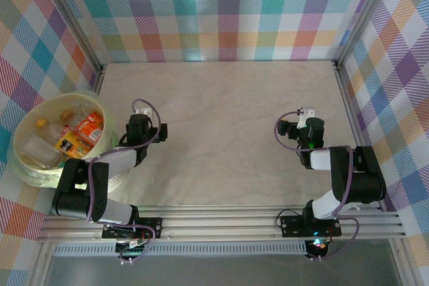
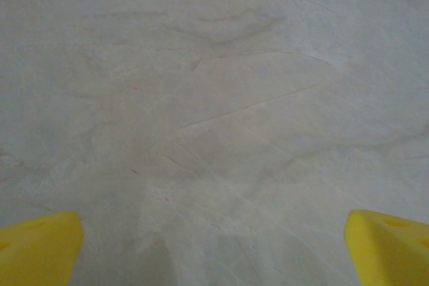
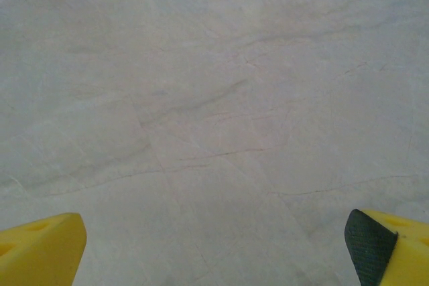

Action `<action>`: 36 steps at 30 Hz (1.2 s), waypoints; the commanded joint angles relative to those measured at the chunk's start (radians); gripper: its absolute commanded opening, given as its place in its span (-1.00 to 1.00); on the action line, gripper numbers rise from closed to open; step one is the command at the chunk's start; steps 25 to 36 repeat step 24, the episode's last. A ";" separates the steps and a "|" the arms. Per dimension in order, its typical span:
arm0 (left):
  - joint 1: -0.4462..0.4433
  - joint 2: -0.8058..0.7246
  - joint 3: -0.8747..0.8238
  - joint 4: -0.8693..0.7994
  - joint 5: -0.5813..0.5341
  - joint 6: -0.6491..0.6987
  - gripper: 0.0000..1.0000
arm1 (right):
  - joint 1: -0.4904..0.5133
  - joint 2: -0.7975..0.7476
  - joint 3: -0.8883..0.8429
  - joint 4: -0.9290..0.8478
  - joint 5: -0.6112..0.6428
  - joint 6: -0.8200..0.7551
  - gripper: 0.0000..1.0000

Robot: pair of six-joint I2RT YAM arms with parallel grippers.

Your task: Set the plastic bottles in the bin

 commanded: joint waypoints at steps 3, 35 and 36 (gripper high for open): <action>0.073 0.052 -0.078 0.318 0.080 -0.047 1.00 | -0.005 -0.001 0.004 0.056 -0.020 -0.013 0.99; 0.035 0.137 -0.134 0.487 -0.105 -0.074 1.00 | -0.005 -0.003 0.006 0.052 -0.020 -0.012 0.99; 0.035 0.137 -0.134 0.487 -0.105 -0.074 1.00 | -0.005 -0.003 0.006 0.052 -0.020 -0.012 0.99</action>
